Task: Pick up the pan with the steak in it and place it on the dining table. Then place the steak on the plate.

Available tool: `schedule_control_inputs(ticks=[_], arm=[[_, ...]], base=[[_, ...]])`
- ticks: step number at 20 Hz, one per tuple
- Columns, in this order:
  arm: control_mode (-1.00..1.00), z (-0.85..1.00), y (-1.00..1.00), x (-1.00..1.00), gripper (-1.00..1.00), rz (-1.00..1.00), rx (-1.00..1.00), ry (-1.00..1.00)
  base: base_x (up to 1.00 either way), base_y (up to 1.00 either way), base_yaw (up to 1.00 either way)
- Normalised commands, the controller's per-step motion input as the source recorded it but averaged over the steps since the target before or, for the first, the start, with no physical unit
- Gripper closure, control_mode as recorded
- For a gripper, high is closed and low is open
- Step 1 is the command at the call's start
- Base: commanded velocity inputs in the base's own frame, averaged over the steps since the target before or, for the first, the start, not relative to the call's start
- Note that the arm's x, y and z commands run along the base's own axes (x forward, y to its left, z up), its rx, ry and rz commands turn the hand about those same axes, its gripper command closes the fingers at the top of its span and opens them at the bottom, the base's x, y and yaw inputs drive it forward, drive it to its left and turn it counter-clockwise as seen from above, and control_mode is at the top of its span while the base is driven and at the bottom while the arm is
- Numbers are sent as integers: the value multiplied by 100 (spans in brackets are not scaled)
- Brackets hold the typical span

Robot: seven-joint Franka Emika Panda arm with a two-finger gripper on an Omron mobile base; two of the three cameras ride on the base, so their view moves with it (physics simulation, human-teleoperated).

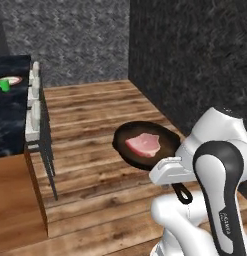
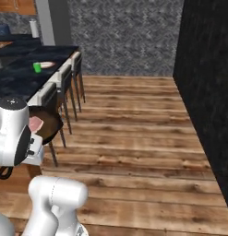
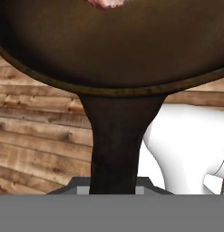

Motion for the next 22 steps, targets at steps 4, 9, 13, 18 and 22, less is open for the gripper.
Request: schedule_control_inputs(ticks=[4,9,13,18,22], arm=[[100,0,0,0,100,0,0,0],[100,0,0,0,100,0,0,0],[100,0,0,0,100,0,0,0],[100,0,0,0,100,0,0,0],[100,0,0,0,100,0,0,0]], base=[[22,-100,-1],[69,-83,0],[100,-41,0],[100,-31,0],[100,-24,0]])
